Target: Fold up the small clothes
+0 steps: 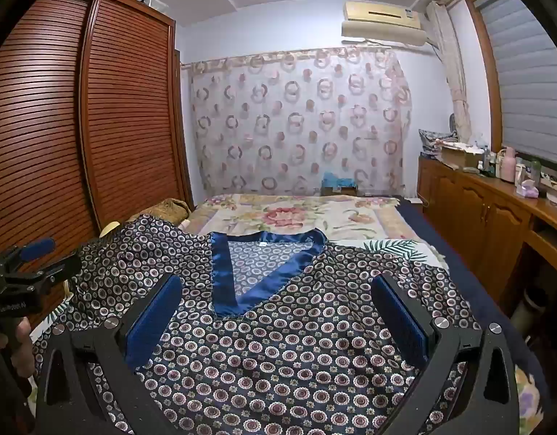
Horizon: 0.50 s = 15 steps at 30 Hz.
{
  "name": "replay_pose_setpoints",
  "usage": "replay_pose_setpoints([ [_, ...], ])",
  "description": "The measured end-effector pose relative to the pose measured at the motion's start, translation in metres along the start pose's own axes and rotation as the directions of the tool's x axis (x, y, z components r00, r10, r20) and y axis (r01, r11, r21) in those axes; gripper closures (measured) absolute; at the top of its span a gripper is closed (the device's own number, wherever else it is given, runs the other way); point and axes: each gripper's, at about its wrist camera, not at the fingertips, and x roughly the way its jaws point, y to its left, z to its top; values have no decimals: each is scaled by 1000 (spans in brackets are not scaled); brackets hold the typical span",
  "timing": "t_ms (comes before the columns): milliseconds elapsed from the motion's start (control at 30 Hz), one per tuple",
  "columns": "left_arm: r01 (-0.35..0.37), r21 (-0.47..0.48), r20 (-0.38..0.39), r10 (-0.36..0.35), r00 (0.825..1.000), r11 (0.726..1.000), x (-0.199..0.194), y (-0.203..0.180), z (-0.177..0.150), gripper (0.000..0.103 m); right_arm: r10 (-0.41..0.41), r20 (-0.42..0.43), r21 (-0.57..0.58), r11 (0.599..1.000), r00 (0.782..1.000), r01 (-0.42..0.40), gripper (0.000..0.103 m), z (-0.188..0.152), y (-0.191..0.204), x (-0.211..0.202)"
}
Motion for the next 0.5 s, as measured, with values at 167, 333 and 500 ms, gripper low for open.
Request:
replay_pose_setpoints([
  [167,-3,6,7,3,1000,1000,0,0,0,0,2,-1,5,1000,1000,-2,0,0,0,0],
  [333,-2,-1,7,2,1000,1000,-1,0,2,0,2,-4,5,1000,1000,-2,0,0,0,0],
  [500,-3,-1,7,3,1000,1000,-2,3,2,0,2,-5,6,1000,1000,-2,0,0,0,0],
])
